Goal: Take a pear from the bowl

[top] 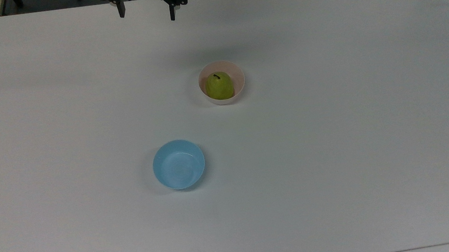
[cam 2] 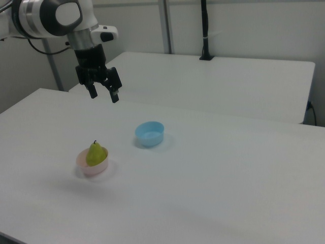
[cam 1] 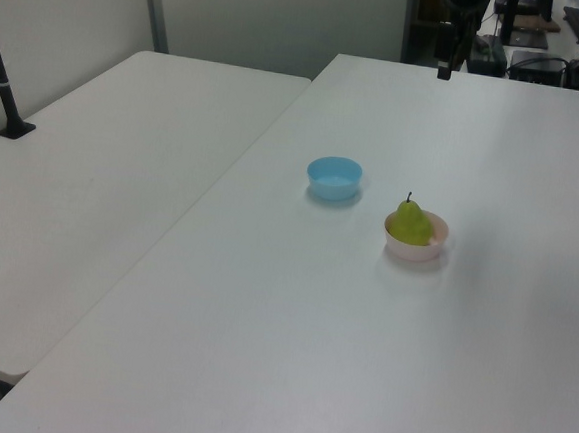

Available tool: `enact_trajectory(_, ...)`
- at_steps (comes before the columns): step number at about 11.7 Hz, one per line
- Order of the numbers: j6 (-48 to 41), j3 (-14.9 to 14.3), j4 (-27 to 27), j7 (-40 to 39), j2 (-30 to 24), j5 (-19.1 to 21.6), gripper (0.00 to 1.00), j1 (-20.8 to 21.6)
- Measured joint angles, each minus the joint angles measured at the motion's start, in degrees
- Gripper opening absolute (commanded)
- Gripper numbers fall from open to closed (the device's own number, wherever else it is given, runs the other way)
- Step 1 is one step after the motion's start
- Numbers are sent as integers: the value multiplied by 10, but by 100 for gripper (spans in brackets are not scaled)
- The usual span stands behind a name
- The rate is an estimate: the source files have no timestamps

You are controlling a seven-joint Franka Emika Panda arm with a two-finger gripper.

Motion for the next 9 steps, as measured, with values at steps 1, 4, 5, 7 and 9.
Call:
enact_trajectory(1,0,0,0,-3,0,0,100,0)
enact_trajectory(4,-3,0,-6,-71,1,0,100,0)
enact_trajectory(5,-4,1,-12,-100,2,0,100,0)
enact_trajectory(7,-4,3,-30,-133,4,1,100,5)
enact_trajectory(9,1,10,-51,-143,8,2,100,16)
